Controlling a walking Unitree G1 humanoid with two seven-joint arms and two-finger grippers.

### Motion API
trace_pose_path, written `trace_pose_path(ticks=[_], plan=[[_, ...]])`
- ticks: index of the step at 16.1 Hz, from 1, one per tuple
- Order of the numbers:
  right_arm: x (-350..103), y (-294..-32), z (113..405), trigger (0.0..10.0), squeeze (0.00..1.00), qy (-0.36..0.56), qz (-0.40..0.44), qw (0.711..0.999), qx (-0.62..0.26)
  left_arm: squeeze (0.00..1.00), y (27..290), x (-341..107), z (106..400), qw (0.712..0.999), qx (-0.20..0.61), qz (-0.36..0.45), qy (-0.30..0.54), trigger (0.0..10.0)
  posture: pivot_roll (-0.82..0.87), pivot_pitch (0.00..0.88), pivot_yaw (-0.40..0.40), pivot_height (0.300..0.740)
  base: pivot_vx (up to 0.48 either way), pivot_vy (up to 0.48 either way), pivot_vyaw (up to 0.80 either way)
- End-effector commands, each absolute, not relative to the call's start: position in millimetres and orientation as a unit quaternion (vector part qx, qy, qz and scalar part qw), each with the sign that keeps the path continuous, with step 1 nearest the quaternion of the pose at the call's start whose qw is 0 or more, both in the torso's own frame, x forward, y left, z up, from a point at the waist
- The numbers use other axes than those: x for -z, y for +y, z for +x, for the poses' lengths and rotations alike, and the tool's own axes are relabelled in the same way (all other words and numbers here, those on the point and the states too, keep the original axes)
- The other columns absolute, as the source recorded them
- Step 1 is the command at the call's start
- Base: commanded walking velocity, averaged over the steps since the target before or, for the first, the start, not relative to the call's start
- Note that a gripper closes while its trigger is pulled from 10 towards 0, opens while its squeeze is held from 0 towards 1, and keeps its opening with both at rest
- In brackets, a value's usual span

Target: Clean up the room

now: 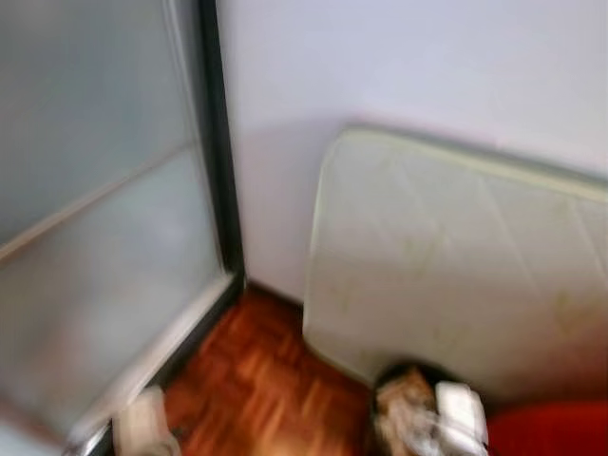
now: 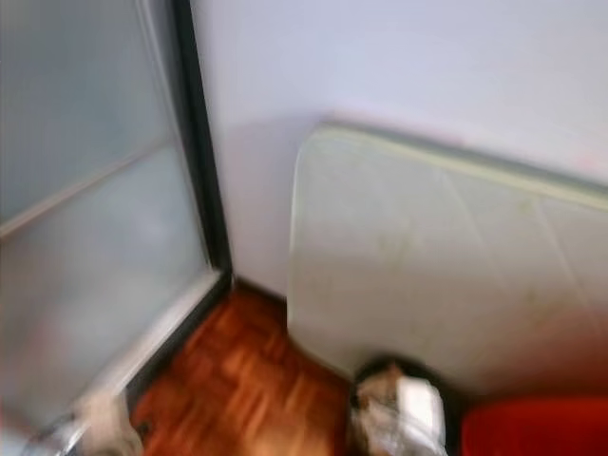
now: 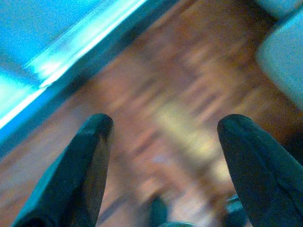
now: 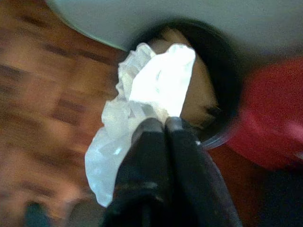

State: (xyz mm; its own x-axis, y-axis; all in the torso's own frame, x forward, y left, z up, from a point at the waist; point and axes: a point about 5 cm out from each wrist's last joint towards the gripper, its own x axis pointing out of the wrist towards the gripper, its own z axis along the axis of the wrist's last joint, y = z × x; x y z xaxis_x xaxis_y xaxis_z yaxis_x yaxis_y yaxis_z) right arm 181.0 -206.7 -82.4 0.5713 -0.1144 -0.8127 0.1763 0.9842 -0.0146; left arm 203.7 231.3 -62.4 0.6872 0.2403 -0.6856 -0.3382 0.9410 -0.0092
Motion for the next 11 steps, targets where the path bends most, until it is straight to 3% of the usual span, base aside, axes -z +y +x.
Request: trace_pose_path(ticks=[1,11], plan=[[78.0,-198.4,192.6,10.0,0.0,0.441,0.044,0.893,0.075,0.0,242.0,65.5,193.3,0.909,-0.166,-0.056,0.377,10.0,0.08,0.0,-0.058,0.74,0.368,0.0,-0.77],[76.8,-198.9,194.9,10.0,0.0,0.438,0.048,0.894,0.079,0.0,241.8,65.7,193.7,0.908,-0.167,-0.061,0.38,10.0,0.08,0.0,-0.06,0.74,0.029,0.0,-0.76]])
